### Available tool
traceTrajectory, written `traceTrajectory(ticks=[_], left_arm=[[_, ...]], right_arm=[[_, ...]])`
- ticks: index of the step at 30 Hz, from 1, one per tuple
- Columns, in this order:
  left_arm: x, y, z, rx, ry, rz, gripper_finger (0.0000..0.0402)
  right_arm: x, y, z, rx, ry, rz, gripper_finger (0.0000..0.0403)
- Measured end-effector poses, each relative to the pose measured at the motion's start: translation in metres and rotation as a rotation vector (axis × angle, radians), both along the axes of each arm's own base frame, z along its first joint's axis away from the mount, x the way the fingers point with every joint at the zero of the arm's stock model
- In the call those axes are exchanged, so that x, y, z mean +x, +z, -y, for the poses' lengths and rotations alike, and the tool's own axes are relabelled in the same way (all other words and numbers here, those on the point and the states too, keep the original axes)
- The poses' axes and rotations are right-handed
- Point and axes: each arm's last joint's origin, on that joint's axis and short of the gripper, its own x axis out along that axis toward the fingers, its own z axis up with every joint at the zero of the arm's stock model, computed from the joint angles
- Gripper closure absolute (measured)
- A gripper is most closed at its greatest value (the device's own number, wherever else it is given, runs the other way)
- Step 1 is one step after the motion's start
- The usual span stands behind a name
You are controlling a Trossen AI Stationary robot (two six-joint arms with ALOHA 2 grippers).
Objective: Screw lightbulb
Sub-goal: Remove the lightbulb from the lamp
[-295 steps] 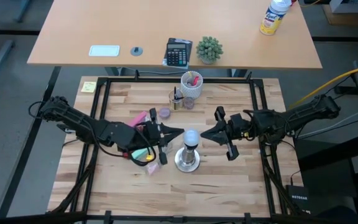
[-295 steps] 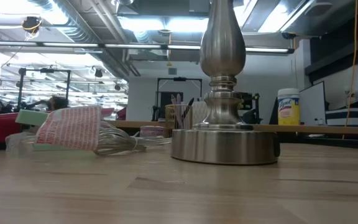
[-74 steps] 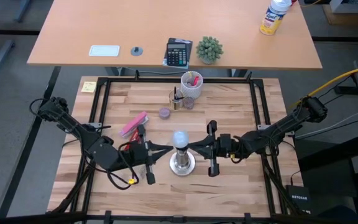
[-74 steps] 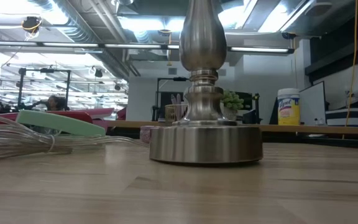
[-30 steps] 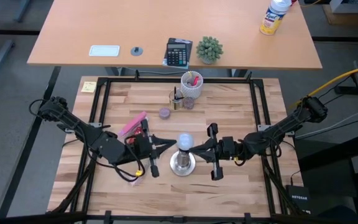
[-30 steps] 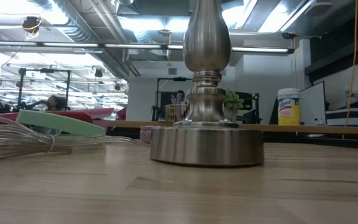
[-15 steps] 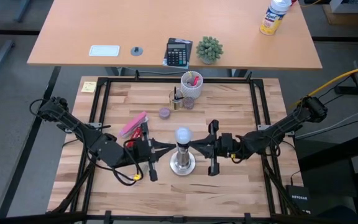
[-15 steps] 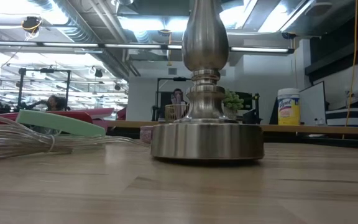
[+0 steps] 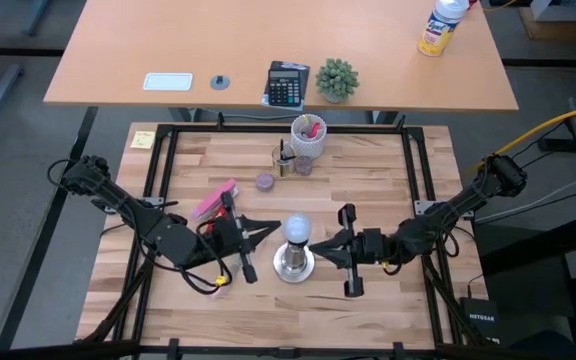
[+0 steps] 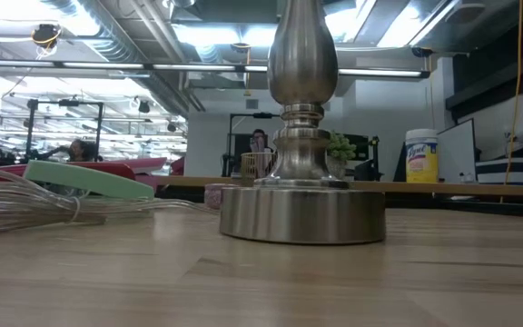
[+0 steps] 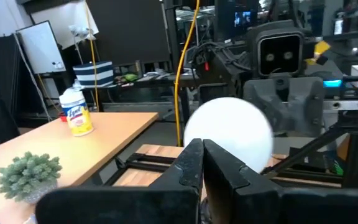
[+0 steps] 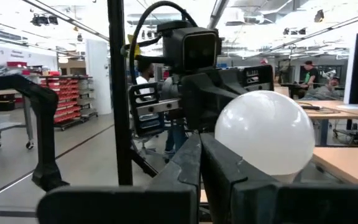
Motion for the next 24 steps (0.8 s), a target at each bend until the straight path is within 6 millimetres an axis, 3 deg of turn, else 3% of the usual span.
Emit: traceTrajectory(ticks=[11, 24], left_arm=[[0.011, -0.004, -0.019, -0.062, -0.003, -0.005, 0.0399], [0.009, -0.004, -0.014, -0.081, -0.045, 0.003, 0.0399]], right_arm=[[0.000, 0.000, 0.001, -0.007, 0.003, 0.005, 0.0389], [0.007, 0.001, 0.013, -0.005, -0.056, 0.005, 0.0389]])
